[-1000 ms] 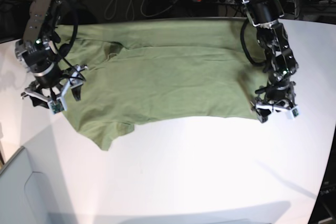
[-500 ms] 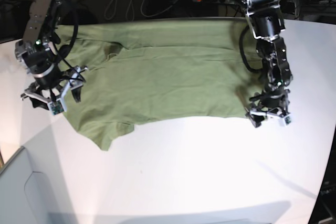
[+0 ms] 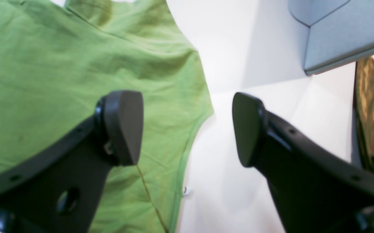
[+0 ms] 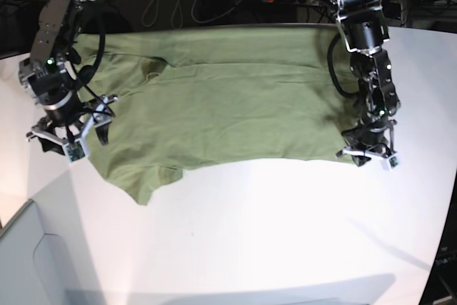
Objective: Fold the T-shirt properly
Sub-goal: 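Grasp the hem corners with both grippers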
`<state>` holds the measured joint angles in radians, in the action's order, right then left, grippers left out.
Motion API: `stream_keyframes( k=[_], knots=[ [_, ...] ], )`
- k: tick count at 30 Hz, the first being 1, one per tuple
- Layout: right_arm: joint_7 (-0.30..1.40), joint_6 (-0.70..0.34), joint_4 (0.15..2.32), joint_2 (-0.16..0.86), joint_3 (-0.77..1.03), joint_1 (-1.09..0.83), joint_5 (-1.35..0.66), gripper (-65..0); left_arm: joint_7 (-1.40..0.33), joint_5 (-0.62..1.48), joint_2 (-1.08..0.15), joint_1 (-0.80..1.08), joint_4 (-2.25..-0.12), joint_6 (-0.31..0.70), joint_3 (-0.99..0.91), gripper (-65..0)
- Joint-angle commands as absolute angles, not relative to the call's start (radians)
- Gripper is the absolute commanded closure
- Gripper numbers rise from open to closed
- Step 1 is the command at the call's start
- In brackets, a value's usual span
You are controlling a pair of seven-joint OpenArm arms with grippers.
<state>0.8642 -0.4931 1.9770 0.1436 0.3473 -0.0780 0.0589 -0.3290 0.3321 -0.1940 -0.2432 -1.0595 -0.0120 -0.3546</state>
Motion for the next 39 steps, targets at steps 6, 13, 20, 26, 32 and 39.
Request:
stream_keyframes(
  k=[6, 13, 20, 26, 32, 39],
  knots=[
    [0.842, -0.503, 1.874, 0.153, 0.352, -0.019, 0.053, -41.4, -0.314, 0.337, -0.205, -0.260, -1.075, -0.008, -0.355, -5.2],
    [0.842, -0.503, 1.685, 0.153, 0.346, 0.153, 0.053, -41.6, -0.315, 0.337, -0.206, -0.259, -1.079, -0.010, -0.360, 0.0],
    [0.831, -0.503, 1.262, 0.150, 0.341, 0.438, 0.053, -41.6, -0.315, 0.337, -0.206, -0.237, -1.087, -0.010, -0.358, 0.0],
    [0.642, -0.503, 0.951, 0.159, 0.239, 0.561, 0.053, -41.6, -0.315, 0.337, -0.206, -0.232, -1.089, -0.010, -0.358, 0.0],
    [0.472, -0.498, 0.765, 0.177, 0.216, 0.590, 0.054, -41.6, -0.315, 0.337, -0.206, -0.220, -1.089, -0.010, -0.357, 0.0],
    [0.406, -0.498, 0.693, 0.186, 0.216, 0.588, 0.054, -40.2, -0.311, 0.337, -0.206, -0.219, -1.089, -0.010, -0.355, 0.0]
  ],
)
